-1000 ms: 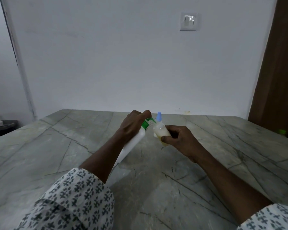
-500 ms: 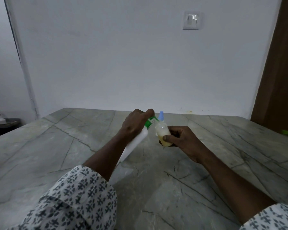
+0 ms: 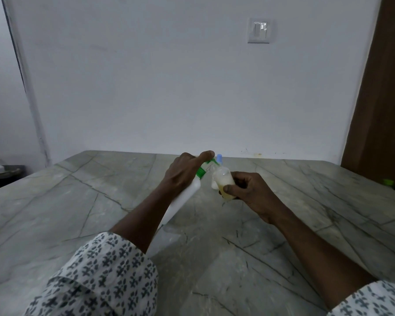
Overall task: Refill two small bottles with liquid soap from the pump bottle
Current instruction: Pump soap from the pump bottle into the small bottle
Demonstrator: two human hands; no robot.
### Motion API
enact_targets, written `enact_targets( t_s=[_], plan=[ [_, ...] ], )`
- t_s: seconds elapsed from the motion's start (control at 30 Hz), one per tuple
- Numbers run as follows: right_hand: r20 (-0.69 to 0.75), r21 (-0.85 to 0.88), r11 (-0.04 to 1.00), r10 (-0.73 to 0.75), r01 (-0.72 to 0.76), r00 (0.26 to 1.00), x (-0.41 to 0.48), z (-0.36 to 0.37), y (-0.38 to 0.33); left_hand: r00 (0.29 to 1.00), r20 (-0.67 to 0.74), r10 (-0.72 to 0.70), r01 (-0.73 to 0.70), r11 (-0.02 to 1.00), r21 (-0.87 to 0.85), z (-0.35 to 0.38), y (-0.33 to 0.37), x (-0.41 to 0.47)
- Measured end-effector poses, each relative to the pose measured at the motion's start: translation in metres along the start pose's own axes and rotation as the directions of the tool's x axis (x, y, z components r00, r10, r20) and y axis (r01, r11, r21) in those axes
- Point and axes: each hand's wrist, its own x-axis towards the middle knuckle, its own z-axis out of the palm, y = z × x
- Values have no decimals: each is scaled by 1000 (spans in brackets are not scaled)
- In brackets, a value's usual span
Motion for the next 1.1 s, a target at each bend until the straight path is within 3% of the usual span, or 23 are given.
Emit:
enact_targets(
  t_s=[0.33,0.6,0.93,1.1],
  plan=[
    [9,-104,994,-13,14,1000,-1,4,-1,998,-14,56,-55,996,75,1,-1,0],
    [-23,-55,998,-2,0,1000,0,1,-1,998,-48,50,-49,999,23,1,1,-4],
    [-8,-109,994,-4,3,1000,0,3,0,996,15,87,-88,984,157,1,0,-1],
    [0,-142,990,-16,16,1000,-1,4,1,995,-20,94,-90,984,151,2,-7,3]
  ],
)
